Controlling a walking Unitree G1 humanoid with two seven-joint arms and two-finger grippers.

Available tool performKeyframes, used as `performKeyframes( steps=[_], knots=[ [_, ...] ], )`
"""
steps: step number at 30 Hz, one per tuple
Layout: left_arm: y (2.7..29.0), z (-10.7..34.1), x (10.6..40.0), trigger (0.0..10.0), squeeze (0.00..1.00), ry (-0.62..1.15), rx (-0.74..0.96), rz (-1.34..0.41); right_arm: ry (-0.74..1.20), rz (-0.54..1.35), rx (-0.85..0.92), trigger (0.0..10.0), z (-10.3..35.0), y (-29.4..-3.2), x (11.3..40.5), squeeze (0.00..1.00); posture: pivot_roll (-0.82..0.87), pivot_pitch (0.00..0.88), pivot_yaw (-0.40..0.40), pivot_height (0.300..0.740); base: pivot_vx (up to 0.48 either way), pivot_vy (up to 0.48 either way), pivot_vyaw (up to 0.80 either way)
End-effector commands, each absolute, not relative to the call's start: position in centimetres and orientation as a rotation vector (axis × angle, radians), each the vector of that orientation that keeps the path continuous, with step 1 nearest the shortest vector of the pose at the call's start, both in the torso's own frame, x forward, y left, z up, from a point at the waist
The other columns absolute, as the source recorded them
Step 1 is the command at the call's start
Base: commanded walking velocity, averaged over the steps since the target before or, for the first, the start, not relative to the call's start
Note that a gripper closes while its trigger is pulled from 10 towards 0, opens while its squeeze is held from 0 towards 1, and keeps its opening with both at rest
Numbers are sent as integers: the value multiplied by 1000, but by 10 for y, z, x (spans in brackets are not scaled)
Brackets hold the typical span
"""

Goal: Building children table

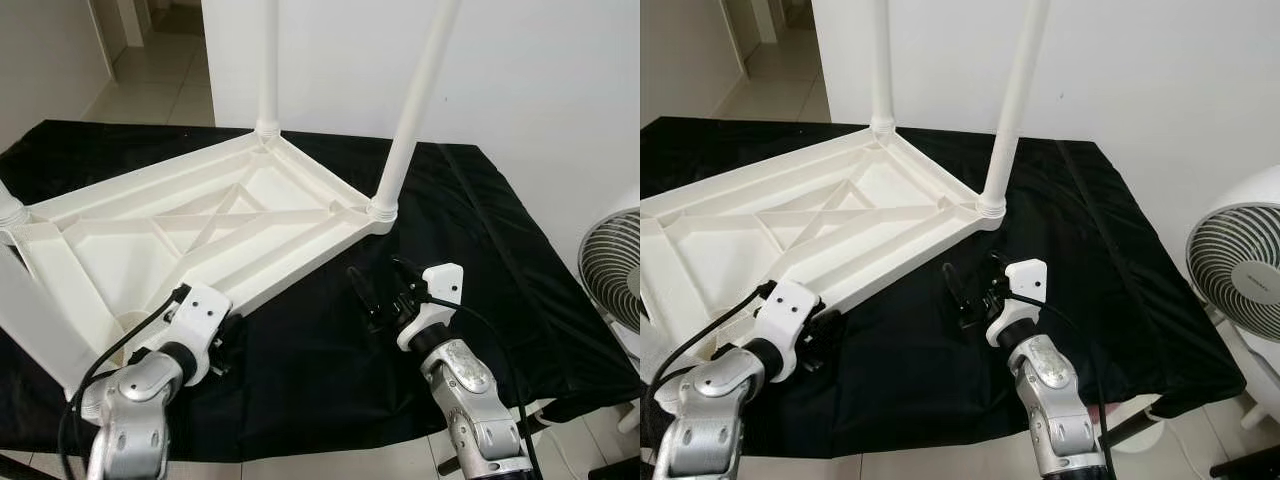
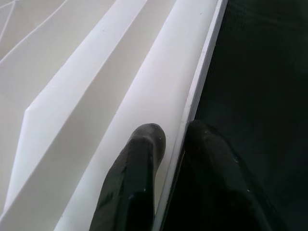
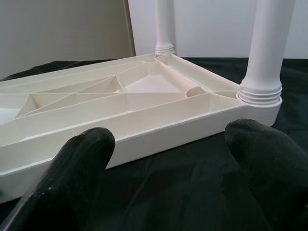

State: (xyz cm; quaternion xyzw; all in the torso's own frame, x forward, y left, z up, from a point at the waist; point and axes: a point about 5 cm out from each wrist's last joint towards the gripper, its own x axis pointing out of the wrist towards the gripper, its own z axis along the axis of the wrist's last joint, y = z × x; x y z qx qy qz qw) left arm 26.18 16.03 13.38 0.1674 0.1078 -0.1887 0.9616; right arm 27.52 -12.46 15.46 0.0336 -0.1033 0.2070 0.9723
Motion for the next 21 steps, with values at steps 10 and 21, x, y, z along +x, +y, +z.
performKeyframes(
  steps=[10, 21],
  knots=[
    [151, 133, 281, 0, 0, 208, 371, 8, -209, 385, 65, 10000, 156, -131, 274, 0, 43, 73, -42, 740, 0, 0, 0],
    [120, 144, 284, 10000, 0, 136, 331, -177, -205, 381, 65, 10000, 156, -130, 273, 0, 41, 84, -39, 740, 0, 0, 0]
  ],
)
